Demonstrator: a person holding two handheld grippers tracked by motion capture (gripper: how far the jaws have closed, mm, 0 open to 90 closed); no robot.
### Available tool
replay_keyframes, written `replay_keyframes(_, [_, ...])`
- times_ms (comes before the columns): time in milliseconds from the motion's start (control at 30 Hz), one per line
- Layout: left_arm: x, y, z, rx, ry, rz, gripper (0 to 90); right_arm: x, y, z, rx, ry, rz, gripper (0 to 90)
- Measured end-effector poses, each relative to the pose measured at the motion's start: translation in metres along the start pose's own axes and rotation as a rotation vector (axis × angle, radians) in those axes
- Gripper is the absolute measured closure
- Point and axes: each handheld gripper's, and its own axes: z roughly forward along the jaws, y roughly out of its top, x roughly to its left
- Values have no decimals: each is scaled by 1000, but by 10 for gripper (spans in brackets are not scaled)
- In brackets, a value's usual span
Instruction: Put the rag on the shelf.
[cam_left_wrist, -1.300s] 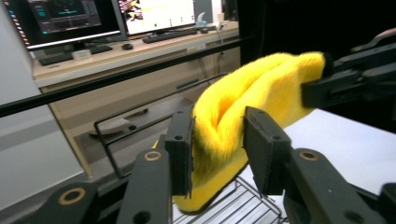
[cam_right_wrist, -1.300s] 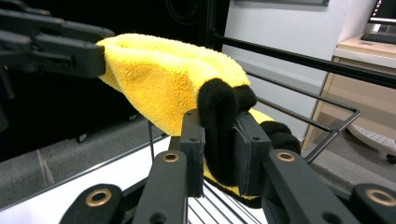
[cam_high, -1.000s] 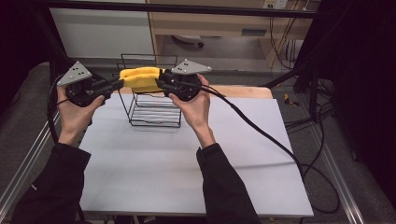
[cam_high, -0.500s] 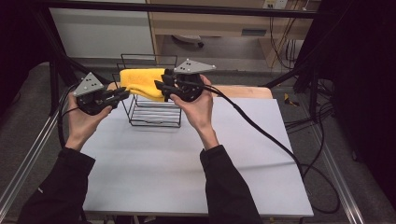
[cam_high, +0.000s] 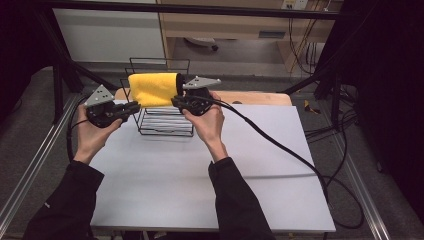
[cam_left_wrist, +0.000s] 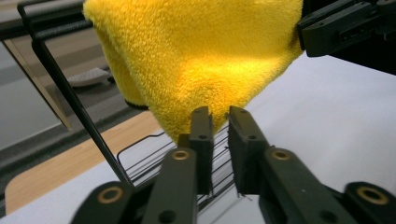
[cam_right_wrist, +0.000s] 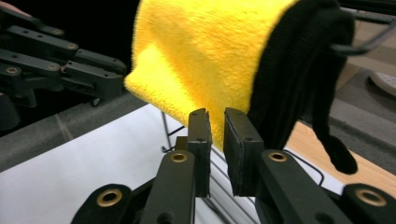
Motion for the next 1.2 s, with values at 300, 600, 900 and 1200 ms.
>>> replay_keyframes(300, [3,-1,7,13,26,-58,899,-2,-5,3,-34,12,0,745])
replay_keyframes(600, [-1,-3,-16,3,-4,-76,777,2,-3,-24,-65,44,-9,560])
replay_keyframes(900, [-8,-21,-21,59,-32,-81,475,-11,-18,-55,-32,26,11,312])
replay_keyframes(1200, [-15,-43,-13,115,-67,-79,285,-36,-47,-92,-14,-28,50,173])
